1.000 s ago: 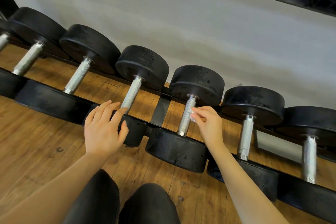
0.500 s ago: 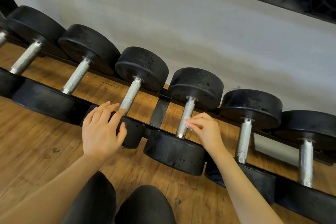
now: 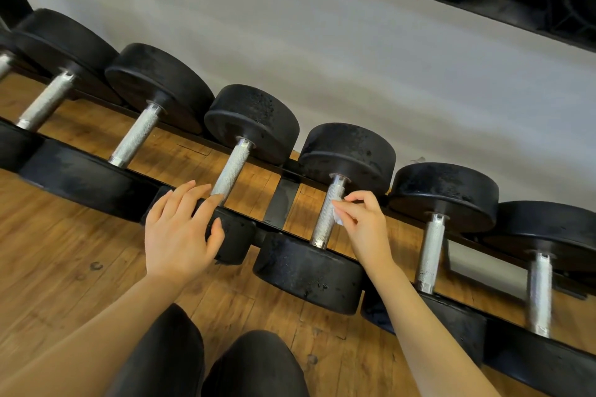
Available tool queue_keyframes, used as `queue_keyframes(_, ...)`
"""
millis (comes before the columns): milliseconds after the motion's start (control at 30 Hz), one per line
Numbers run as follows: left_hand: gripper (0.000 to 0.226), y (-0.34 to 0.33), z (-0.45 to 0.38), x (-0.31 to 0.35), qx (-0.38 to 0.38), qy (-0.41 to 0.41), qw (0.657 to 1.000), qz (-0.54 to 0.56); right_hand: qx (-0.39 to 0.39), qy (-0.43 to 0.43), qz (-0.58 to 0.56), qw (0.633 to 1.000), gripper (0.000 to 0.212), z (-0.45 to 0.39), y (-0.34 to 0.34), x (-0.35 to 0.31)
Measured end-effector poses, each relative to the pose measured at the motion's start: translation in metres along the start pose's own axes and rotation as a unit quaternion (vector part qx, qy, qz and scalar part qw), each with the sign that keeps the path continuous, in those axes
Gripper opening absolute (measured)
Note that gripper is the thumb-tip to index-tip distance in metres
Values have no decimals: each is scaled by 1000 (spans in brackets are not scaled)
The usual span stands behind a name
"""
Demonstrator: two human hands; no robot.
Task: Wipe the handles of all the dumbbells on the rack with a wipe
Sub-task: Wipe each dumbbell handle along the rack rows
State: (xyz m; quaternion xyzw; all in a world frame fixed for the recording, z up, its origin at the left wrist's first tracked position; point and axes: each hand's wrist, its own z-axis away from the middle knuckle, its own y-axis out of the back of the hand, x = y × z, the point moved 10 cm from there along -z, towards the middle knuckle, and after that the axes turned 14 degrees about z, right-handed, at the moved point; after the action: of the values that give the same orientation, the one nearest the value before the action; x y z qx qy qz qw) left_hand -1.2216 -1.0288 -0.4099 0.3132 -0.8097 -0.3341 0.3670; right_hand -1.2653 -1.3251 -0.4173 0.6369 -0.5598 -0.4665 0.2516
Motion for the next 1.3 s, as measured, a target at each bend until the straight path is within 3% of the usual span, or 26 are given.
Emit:
queue_keyframes(400, 44, 0, 0, 0, 0, 6, 1000, -1, -66, -13, -82, 994, 19, 4, -8, 3)
queue_keyframes(567, 44, 2, 0, 1, 2, 3, 1000, 5, -23, -74, -61, 995, 18, 0, -4, 7)
queue_keyframes(767, 44, 1, 0, 0, -2, 5, 1000, 4, -120, 3, -80, 990, 17, 10, -12, -2)
queue_keyframes(933, 45, 1, 1, 0, -3, 7, 1000, 6, -64, -11, -77, 995, 18, 9, -7, 0)
queue_keyframes(1133, 46, 0, 1, 0, -6, 8, 1000, 4, -127, 7, -90, 988, 18, 14, -12, -4)
queue_keyframes(1300, 46, 1, 1, 0, -6, 11, 1000, 4, -48, -4, -65, 997, 23, 3, -1, -2)
